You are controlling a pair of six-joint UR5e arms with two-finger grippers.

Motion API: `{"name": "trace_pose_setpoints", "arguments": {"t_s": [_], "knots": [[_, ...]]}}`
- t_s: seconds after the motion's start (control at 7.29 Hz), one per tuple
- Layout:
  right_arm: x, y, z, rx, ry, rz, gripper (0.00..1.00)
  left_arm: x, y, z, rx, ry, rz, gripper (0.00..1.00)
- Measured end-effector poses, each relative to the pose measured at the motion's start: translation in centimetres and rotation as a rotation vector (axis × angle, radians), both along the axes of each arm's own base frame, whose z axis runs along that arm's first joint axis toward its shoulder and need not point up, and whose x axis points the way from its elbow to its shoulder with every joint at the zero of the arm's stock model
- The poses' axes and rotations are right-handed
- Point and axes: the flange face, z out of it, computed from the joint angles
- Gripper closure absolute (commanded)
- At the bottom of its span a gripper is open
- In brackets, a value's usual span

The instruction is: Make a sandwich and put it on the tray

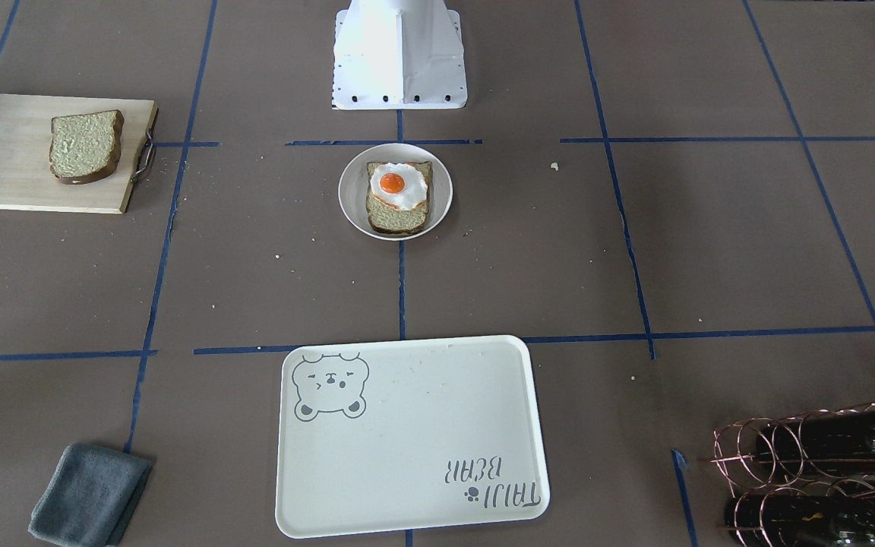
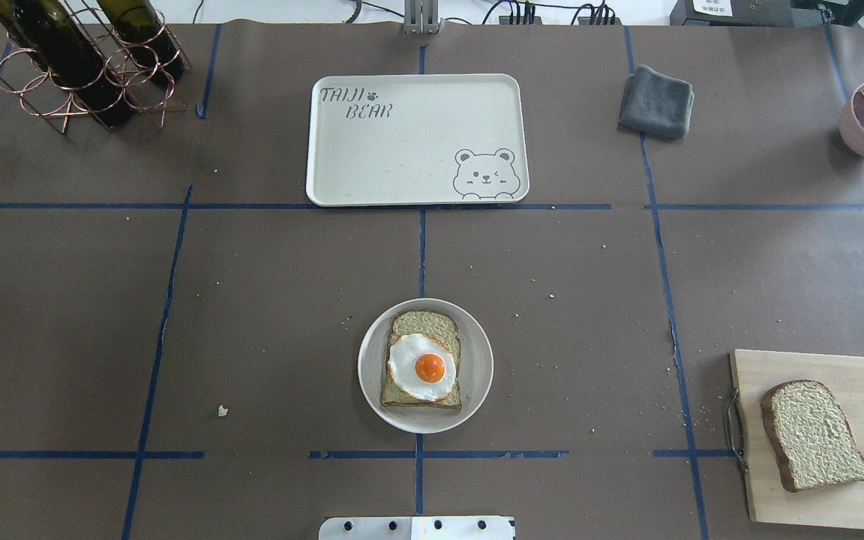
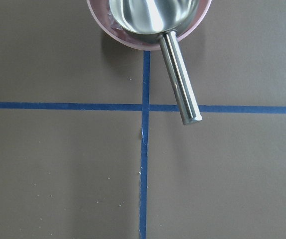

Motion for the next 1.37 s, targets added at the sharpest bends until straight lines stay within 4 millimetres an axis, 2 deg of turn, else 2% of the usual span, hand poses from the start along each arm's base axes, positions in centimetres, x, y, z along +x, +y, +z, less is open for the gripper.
{"name": "trace_pose_setpoints", "arguments": {"t_s": [0.14, 0.27, 0.55, 0.69, 0.82, 0.96, 1.1, 1.37], "knots": [[-0.5, -0.3, -0.9, 0.019, 0.002, -0.011, 0.00, 1.7, -1.2, -1.6, 0.060, 0.003, 0.031, 0.00], [-1.1, -1.0, -2.6, 0.054, 0.002, -0.023, 0.00, 4.4, -2.0, -2.9, 0.133, 0.007, 0.078, 0.00], [-2.5, -2.9, -6.5, 0.119, -0.024, -0.046, 0.00, 8.1, -2.9, -5.8, 0.279, 0.028, 0.126, 0.00], [-3.8, -3.1, -7.7, 0.113, -0.074, -0.052, 0.00, 10.1, -3.6, -8.0, 0.334, 0.046, 0.142, 0.00], [-5.4, -3.2, -9.1, 0.080, -0.124, -0.040, 0.00, 13.0, -4.3, -9.8, 0.356, 0.065, 0.165, 0.00], [-7.2, -2.8, -10.9, 0.045, -0.155, -0.027, 0.00, 17.2, -4.4, -11.0, 0.331, 0.086, 0.176, 0.00], [-8.3, -1.5, -11.9, 0.023, -0.166, -0.022, 0.00, 20.7, -4.1, -12.1, 0.298, 0.086, 0.149, 0.00], [-9.9, 2.2, -12.5, 0.008, -0.161, -0.047, 0.00, 23.3, -3.0, -15.7, 0.262, 0.103, 0.033, 0.00]]}}
